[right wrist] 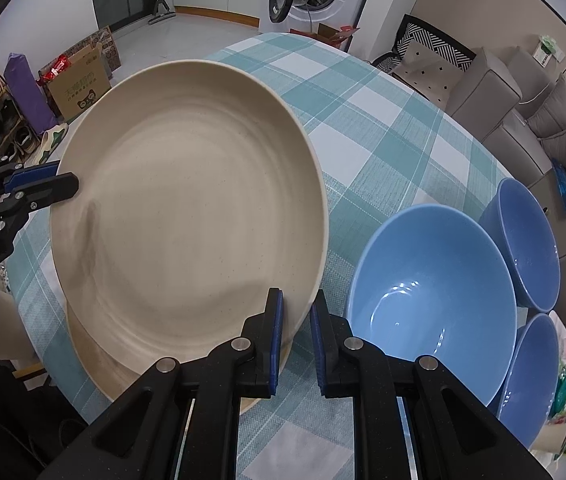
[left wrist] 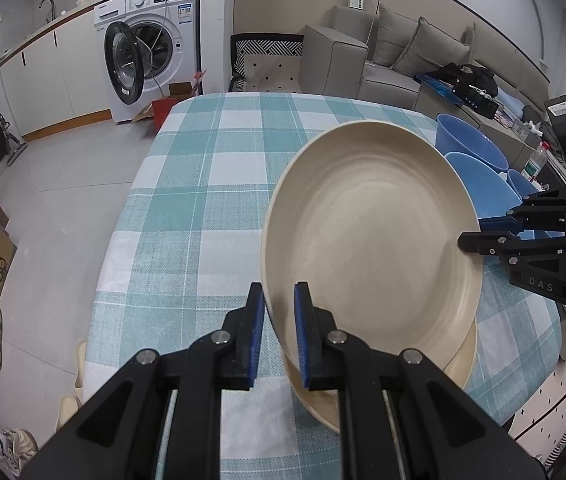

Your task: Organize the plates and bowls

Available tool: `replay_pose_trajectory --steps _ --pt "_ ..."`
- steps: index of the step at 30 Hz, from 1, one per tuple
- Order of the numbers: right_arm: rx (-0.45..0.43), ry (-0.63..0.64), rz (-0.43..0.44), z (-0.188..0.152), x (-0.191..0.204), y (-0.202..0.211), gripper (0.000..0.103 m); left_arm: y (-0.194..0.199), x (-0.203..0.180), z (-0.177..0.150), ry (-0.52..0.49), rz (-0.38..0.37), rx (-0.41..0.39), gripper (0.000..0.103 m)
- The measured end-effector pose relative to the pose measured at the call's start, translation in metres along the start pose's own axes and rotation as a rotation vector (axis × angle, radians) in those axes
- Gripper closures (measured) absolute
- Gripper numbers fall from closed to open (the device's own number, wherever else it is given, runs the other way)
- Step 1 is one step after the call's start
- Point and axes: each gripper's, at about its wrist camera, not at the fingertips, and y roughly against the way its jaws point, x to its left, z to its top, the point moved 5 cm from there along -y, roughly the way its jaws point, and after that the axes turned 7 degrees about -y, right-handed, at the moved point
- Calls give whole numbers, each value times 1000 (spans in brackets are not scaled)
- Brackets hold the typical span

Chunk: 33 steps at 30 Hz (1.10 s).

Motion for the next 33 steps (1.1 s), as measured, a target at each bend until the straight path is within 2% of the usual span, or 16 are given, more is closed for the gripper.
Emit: replay_pose_trajectory --steps 17,33 --pt "29 4 6 -27 2 -10 89 -7 -13 -16 -25 -6 34 91" --pt "57 25 2 -33 2 -23 89 -13 -18 -27 -45 -6 71 91"
